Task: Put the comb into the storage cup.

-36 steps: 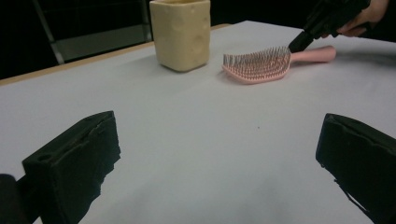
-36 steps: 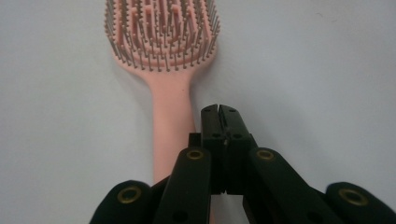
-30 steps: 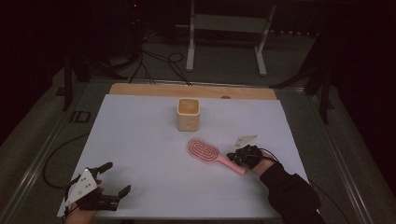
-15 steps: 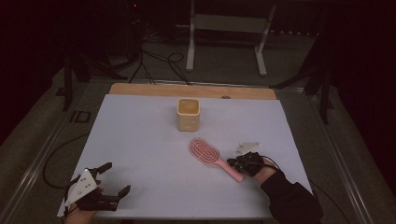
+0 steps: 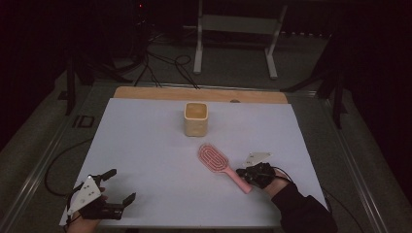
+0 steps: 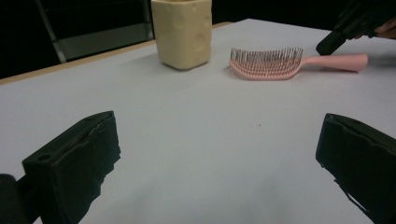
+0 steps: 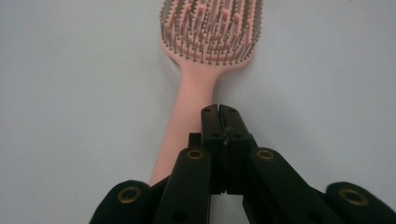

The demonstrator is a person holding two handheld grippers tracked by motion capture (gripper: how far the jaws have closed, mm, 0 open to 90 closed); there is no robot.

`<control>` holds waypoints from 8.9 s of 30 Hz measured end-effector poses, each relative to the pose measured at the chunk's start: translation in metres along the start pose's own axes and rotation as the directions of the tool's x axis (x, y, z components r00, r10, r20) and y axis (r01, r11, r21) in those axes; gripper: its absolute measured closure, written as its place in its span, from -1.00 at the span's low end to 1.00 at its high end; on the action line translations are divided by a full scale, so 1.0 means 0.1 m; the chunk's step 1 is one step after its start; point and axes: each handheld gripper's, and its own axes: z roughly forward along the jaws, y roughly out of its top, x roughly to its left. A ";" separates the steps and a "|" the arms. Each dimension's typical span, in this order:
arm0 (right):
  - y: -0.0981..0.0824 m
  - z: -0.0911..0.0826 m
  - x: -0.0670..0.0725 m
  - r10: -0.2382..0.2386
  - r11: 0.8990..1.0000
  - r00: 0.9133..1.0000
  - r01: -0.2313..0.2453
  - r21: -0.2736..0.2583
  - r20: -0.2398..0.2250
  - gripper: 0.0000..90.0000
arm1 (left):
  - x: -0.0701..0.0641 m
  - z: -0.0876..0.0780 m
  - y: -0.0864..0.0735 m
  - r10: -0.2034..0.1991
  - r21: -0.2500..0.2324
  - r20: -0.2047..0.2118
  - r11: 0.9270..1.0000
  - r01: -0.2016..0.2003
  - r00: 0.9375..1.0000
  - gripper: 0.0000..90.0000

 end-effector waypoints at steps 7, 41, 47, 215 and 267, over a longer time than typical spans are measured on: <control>-0.01 -0.01 0.06 -0.002 1.000 1.000 0.002 -0.004 -0.009 1.00 | 0.00 0.00 0.01 0.008 -0.002 0.001 1.000 -0.008 1.000 -1.00; 0.26 -0.44 0.08 0.111 0.986 0.989 -0.098 -0.134 0.096 -0.52 | 0.00 -0.01 -0.01 0.005 0.003 -0.007 1.000 -0.005 1.000 -1.00; 0.32 -0.43 0.14 0.132 0.984 0.986 -0.118 -0.136 0.102 -0.74 | 0.00 -0.01 -0.01 0.006 0.003 -0.005 1.000 -0.006 1.000 -1.00; 1.45 -0.10 0.03 0.194 0.959 0.969 -0.155 -0.237 0.152 0.55 | 0.02 -0.04 -0.03 -0.030 0.003 -0.005 1.000 0.030 1.000 -1.00; 2.17 0.29 -0.62 0.224 0.843 0.974 -0.175 -0.509 0.036 0.55 | 0.03 -0.03 -0.04 -0.030 0.009 0.005 1.000 0.030 1.000 -1.00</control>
